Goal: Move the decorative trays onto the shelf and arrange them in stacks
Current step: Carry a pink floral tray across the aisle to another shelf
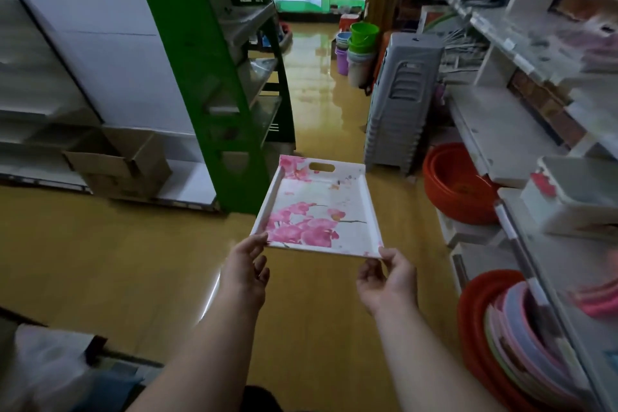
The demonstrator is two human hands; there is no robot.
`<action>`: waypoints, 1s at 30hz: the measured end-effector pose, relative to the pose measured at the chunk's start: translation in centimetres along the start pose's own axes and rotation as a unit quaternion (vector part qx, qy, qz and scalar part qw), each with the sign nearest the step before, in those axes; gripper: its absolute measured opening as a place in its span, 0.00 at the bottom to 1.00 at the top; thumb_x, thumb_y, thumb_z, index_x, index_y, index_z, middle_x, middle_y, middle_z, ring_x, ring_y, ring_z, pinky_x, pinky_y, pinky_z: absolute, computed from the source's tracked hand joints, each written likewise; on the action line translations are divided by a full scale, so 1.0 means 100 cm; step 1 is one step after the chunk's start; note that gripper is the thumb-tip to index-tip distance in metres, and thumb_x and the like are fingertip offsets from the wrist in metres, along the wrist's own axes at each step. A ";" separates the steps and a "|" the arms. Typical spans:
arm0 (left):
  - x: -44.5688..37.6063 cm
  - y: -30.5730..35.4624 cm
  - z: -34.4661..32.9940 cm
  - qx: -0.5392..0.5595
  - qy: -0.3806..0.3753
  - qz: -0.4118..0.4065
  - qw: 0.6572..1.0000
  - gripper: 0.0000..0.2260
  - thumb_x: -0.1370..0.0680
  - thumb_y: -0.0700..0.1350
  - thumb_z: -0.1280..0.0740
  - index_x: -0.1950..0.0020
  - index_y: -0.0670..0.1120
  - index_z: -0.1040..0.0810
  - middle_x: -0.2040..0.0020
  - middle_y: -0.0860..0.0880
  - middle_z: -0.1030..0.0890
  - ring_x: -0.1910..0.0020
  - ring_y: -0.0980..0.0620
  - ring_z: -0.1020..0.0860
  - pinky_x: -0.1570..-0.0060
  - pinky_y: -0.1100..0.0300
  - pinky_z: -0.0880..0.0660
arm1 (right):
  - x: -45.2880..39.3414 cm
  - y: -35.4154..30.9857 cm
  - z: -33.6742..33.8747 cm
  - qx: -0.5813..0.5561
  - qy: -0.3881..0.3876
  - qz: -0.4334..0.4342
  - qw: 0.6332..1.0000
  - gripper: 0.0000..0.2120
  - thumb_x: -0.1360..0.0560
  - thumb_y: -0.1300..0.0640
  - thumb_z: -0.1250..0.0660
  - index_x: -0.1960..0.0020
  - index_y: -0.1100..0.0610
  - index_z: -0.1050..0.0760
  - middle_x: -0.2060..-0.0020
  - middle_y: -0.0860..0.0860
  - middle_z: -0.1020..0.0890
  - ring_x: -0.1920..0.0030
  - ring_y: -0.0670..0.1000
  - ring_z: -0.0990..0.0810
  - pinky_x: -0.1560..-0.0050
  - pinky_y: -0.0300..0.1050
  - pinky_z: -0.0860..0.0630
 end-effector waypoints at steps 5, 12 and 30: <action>-0.042 -0.007 -0.049 -0.011 -0.002 0.034 0.999 0.11 0.27 0.44 0.25 0.45 0.47 0.16 0.58 0.57 0.18 0.63 0.56 0.30 0.63 0.60 0.36 | -0.044 -0.036 -0.026 -0.019 0.009 0.016 1.000 0.07 0.28 0.65 0.34 0.52 0.57 0.23 0.67 0.49 0.24 0.75 0.43 0.27 0.74 0.36 0.31; -0.127 0.010 -0.165 -0.003 -0.068 0.041 0.997 0.22 0.28 0.43 0.24 0.33 0.42 0.17 0.31 0.43 0.17 0.48 0.50 0.17 0.63 0.60 0.35 | -0.099 -0.098 -0.085 -0.012 0.023 0.085 0.996 0.05 0.26 0.64 0.34 0.52 0.58 0.22 0.68 0.51 0.21 0.68 0.48 0.26 0.64 0.41 0.31; -0.300 0.101 -0.493 0.003 -0.201 0.146 0.969 0.18 0.27 0.42 0.22 0.38 0.46 0.16 0.50 0.50 0.22 0.61 0.55 0.28 0.62 0.63 0.30 | -0.234 -0.257 -0.314 -0.108 0.049 0.219 0.969 0.03 0.29 0.62 0.30 0.56 0.57 0.21 0.67 0.47 0.22 0.68 0.46 0.21 0.64 0.38 0.26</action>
Point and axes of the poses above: each hand's wrist, its own x-axis away from the middle knuckle, its own z-axis out of the back of the hand, y = z × x, the point moved 9 cm from there along -x, towards the middle knuckle
